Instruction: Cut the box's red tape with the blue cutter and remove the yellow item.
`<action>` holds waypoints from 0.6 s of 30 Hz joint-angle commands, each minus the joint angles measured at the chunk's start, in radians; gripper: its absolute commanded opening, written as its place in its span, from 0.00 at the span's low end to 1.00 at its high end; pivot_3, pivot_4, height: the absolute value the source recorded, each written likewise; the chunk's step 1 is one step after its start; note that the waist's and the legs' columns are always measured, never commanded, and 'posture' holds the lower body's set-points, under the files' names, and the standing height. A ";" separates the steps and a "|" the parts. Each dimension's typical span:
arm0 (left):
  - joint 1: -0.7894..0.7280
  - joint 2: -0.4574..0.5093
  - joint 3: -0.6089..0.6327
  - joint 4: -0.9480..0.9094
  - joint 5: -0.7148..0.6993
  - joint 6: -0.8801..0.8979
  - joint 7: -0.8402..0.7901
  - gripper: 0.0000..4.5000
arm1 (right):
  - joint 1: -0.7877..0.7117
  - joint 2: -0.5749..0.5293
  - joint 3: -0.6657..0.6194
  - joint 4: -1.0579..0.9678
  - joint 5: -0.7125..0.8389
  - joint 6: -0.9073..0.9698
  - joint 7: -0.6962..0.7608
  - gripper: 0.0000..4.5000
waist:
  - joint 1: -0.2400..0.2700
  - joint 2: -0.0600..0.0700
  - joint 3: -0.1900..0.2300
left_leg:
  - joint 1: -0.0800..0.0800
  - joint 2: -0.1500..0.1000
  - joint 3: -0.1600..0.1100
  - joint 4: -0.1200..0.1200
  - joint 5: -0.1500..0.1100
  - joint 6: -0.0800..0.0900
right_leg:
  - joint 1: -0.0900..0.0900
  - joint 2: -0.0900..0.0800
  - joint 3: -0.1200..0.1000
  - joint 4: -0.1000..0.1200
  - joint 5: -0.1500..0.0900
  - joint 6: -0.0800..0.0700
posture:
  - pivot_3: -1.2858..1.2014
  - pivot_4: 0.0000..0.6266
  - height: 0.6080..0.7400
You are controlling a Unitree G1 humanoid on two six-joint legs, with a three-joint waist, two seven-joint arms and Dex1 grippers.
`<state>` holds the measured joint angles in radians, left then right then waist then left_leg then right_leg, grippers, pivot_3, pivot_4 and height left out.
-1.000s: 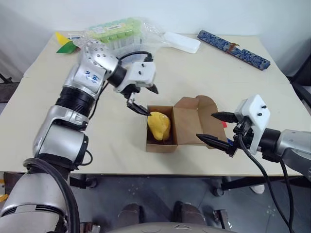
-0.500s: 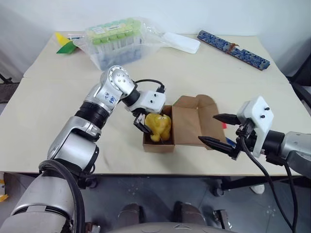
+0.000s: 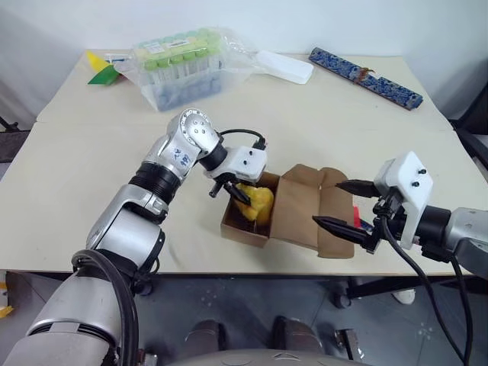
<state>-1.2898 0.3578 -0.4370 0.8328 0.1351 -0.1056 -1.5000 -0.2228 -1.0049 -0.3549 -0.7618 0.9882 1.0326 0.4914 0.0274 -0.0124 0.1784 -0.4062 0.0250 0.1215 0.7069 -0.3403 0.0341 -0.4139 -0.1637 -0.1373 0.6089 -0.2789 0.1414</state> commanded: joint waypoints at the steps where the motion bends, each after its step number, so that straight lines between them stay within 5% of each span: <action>1: -0.080 -0.011 0.070 -0.021 -0.056 0.039 -0.010 0.07 | -0.019 -0.031 -0.032 -0.003 0.009 -0.012 0.021 1.00 | 0.000 0.000 0.000 | 0.000 0.000 0.000 0.000 0.000 0.000 | 0.000 0.000 0.000 0.000 0.000 0.000 | 0.52 0.24 1.00; 8: -0.129 0.002 0.187 -0.058 -0.120 0.178 0.062 0.01 | -0.068 -0.072 -0.003 0.060 -0.019 -0.039 0.085 1.00 | -0.003 0.000 0.000 | 0.001 0.000 0.000 0.000 0.000 0.000 | 0.000 0.000 0.000 0.001 0.000 0.000 | 0.52 0.24 1.00; 18: 0.094 0.231 0.377 -0.387 -0.075 0.636 0.489 0.01 | -0.398 -0.015 0.239 0.371 -0.185 -0.242 0.342 1.00 | -0.026 0.001 0.000 | 0.003 0.001 -0.001 0.000 0.000 0.000 | -0.001 0.000 0.003 0.004 0.000 0.000 | 0.52 0.24 1.00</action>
<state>-1.2280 0.5556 -0.0923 0.5056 0.0314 0.4474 -1.0939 -0.5827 -1.0273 -0.1336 -0.4323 0.8372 0.8440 0.7811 0.0017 -0.0118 0.1786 -0.4036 0.0259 0.1201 0.7070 -0.3404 0.0341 -0.4151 -0.1635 -0.1341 0.6127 -0.2789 0.1415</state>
